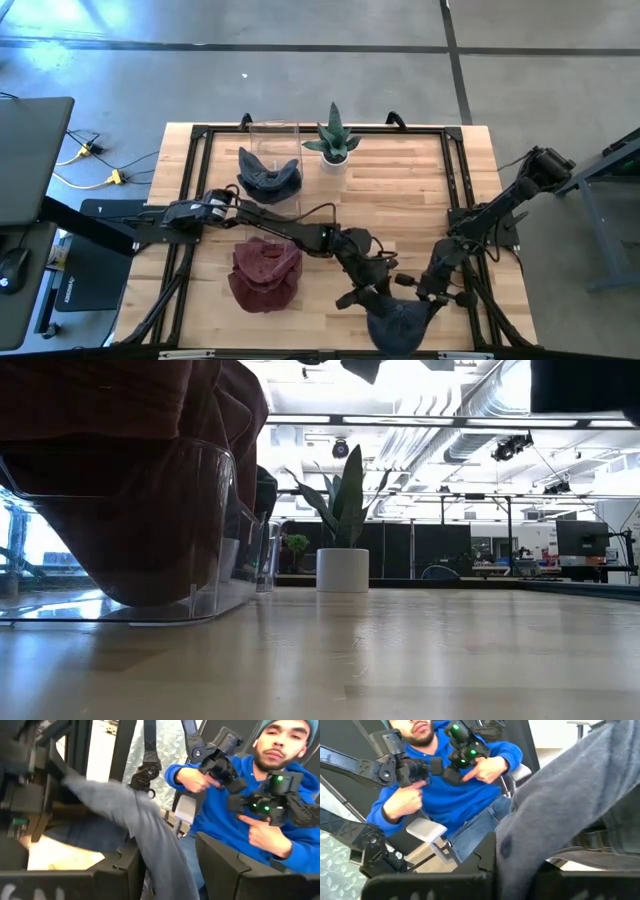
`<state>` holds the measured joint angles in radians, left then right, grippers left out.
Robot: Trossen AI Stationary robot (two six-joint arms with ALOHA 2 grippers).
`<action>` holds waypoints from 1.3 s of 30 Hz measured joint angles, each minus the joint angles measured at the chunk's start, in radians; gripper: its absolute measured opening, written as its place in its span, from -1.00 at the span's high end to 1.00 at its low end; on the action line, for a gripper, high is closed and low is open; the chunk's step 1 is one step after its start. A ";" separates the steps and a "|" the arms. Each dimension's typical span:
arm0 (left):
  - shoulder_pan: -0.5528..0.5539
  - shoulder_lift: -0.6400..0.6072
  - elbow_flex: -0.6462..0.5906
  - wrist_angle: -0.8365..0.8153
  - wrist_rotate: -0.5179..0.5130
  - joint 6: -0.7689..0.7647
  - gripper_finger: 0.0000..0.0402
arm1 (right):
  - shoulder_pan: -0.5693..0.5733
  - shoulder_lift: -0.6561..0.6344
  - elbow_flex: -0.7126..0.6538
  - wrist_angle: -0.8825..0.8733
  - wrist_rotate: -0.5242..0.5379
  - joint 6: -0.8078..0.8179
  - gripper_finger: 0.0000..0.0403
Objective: Pick & Place hat
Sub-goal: Put the blue cap into the top transparent bin
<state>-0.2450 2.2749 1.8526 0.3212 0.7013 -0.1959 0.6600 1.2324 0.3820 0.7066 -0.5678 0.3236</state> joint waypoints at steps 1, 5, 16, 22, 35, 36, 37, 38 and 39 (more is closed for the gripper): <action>-0.004 0.000 0.000 0.005 -0.009 0.000 0.19 | -0.003 0.000 0.000 -0.007 0.005 0.000 0.97; -0.012 0.000 0.000 -0.001 -0.086 -0.011 0.19 | -0.012 0.000 0.000 -0.058 0.037 -0.004 0.98; -0.011 0.000 0.000 -0.137 -0.218 0.069 0.17 | -0.012 0.000 0.000 -0.111 0.104 -0.004 0.97; -0.011 0.000 -0.001 -0.146 -0.218 0.117 -0.06 | -0.009 0.000 0.000 -0.112 0.098 0.015 0.98; -0.054 0.000 -0.001 -0.136 -0.194 0.073 -0.02 | -0.009 -0.001 0.000 -0.098 0.088 0.000 0.98; -0.053 0.000 -0.001 -0.136 -0.192 0.060 0.04 | -0.009 -0.001 0.000 -0.098 0.089 0.007 0.98; -0.052 0.000 -0.001 -0.133 -0.187 0.052 0.11 | -0.009 -0.001 0.000 -0.098 0.089 0.010 0.97; -0.050 0.000 -0.001 -0.122 -0.182 0.034 0.18 | -0.009 -0.001 0.000 -0.098 0.089 0.013 0.96; -0.050 0.000 -0.001 -0.108 -0.176 0.016 0.26 | -0.009 -0.001 0.000 -0.098 0.089 0.013 0.96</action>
<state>-0.2947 2.2749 1.8519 0.2135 0.5256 -0.1800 0.6506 1.2313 0.3820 0.6083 -0.4789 0.3367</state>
